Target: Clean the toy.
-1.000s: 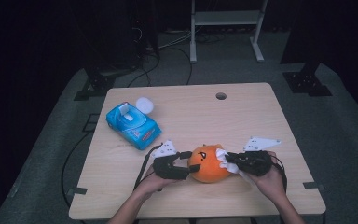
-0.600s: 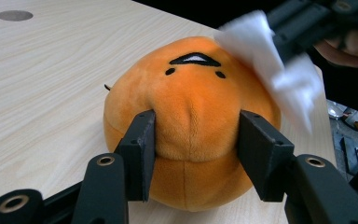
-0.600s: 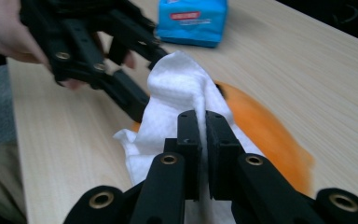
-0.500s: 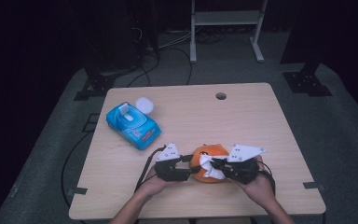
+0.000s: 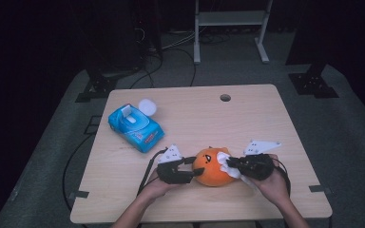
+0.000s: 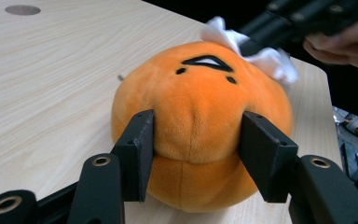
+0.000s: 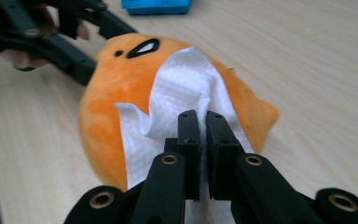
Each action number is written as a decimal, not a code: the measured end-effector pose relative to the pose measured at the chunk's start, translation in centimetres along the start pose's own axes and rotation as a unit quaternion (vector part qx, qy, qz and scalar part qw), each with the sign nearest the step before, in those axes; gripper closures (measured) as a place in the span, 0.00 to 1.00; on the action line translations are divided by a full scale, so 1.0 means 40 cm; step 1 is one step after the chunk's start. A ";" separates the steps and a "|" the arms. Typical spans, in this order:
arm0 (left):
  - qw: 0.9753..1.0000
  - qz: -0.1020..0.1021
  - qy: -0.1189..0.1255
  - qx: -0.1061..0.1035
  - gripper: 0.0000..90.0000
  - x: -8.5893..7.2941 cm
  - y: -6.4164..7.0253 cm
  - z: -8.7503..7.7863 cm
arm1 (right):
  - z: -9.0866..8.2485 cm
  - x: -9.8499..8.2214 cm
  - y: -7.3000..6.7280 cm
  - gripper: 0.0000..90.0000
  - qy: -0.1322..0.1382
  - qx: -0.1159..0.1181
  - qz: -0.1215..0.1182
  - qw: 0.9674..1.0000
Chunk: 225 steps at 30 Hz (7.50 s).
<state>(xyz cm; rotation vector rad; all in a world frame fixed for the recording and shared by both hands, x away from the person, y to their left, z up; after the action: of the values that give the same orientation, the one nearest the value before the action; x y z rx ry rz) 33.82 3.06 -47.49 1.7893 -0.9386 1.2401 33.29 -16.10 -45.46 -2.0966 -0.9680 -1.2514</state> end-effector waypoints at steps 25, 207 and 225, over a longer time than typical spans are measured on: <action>1.000 0.011 0.001 0.004 0.40 -0.003 0.019 0.022 | 0.005 0.025 -0.018 0.94 0.015 -0.004 -0.011 1.000; 0.991 0.116 -0.017 -0.058 0.47 0.013 0.085 0.000 | -0.013 0.037 -0.040 0.94 0.020 0.009 -0.009 1.000; 0.995 0.077 -0.014 -0.059 0.26 0.022 0.083 0.010 | 0.004 0.043 -0.074 0.94 0.017 0.025 -0.023 0.999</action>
<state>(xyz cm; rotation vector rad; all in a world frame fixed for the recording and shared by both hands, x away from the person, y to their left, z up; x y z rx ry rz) 31.31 1.10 -46.17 1.6714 -1.1603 1.2285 31.60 -13.61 -43.79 -2.0197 -1.0275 -1.2690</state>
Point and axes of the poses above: each handheld gripper's, and its own axes: z roughly forward along the jaws, x roughly out of its top, y roughly to its right, the point moved 7 cm from there along z, roughly forward along the jaws, and after that the axes turned 10 degrees about y, right-handed, at the moved point
